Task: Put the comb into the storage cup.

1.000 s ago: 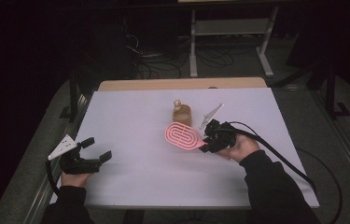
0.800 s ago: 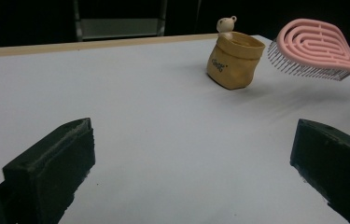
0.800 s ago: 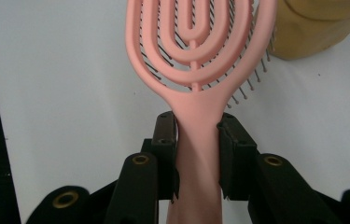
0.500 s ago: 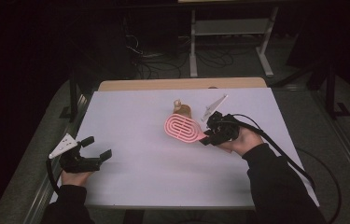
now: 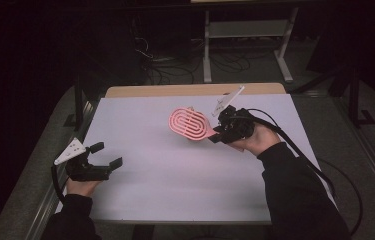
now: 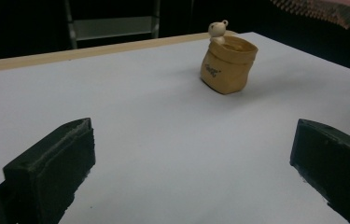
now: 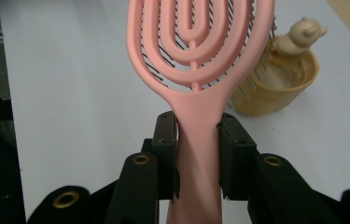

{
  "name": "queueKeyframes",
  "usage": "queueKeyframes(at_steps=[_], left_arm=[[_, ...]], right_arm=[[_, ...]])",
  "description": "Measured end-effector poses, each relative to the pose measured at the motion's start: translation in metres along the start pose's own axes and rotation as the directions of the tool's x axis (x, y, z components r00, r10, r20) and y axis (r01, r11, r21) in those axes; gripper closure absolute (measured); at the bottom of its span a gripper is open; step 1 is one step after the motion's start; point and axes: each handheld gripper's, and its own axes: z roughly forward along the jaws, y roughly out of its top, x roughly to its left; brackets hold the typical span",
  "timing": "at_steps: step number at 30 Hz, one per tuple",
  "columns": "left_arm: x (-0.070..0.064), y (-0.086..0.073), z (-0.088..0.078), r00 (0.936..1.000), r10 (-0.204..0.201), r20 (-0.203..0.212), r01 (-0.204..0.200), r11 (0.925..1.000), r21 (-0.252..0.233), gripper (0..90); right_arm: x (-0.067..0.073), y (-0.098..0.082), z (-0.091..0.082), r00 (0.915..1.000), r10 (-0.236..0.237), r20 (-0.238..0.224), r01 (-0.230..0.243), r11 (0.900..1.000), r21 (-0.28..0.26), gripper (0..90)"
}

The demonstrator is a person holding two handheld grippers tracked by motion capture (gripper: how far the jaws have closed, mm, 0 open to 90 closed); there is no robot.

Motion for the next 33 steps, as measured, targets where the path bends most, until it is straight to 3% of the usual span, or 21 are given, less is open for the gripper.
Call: queueKeyframes(at_steps=[11, 23, 33], left_arm=[[-0.005, 0.021, 0.011, 0.9976, 0.000, 0.069, -0.003, 0.9991, 0.042, 0.0], [-0.017, 0.058, 0.027, 0.9899, 0.020, 0.140, -0.027, 0.9983, 0.051, 0.0], [-0.019, 0.079, 0.036, 0.9886, 0.007, 0.150, -0.018, 0.9973, 0.071, 0.0]], right_arm=[[-0.003, 0.010, -0.016, 0.9997, -0.007, 0.023, 0.008, 0.999, -0.045, 70.1], [-0.005, 0.022, -0.025, 0.9993, -0.006, 0.037, 0.009, 0.997, -0.075, 70.1], [-0.004, 0.034, -0.026, 0.9989, -0.027, 0.038, 0.030, 0.996, -0.086, 70.2]])
